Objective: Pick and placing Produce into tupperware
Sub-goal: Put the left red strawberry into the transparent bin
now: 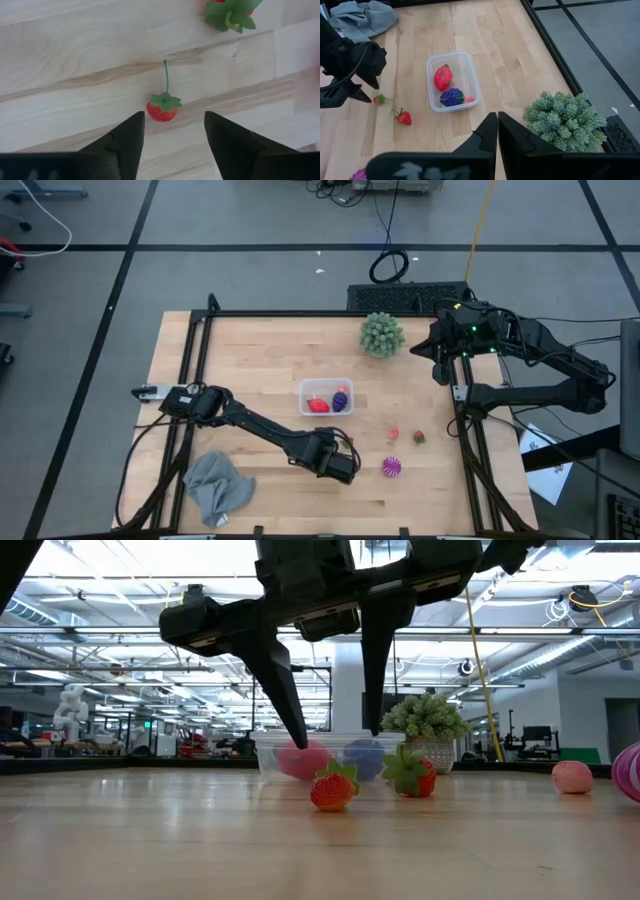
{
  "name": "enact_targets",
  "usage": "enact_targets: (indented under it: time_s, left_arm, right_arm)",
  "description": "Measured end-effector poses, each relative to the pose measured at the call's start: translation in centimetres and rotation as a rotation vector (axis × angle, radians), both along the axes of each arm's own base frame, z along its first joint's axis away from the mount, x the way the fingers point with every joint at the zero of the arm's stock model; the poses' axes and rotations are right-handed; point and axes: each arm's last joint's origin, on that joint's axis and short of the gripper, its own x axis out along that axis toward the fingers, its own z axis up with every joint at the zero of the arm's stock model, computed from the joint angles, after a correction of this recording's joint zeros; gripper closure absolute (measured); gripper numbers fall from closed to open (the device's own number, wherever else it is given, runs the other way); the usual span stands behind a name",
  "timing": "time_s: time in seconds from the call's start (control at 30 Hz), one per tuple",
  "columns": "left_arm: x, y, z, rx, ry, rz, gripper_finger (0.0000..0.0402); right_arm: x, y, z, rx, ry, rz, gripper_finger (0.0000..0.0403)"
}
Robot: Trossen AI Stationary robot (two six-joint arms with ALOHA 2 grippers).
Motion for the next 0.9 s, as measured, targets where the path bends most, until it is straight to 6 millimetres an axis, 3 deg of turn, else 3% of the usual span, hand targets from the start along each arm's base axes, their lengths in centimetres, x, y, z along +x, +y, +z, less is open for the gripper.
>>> enact_targets:
  time_s: [0.5,0.9]
  left_arm:
    - [-0.05,-0.64,-0.06,-0.014,-0.016,0.023,0.0208]
    - [0.1,-0.6,-0.79,0.007,-0.008,0.038,0.0186]
  right_arm:
    - [0.0,0.0,0.0,0.0,0.0,0.0,0.0399]
    - [0.0,0.0,0.0,0.0,0.0,0.0,0.0399]
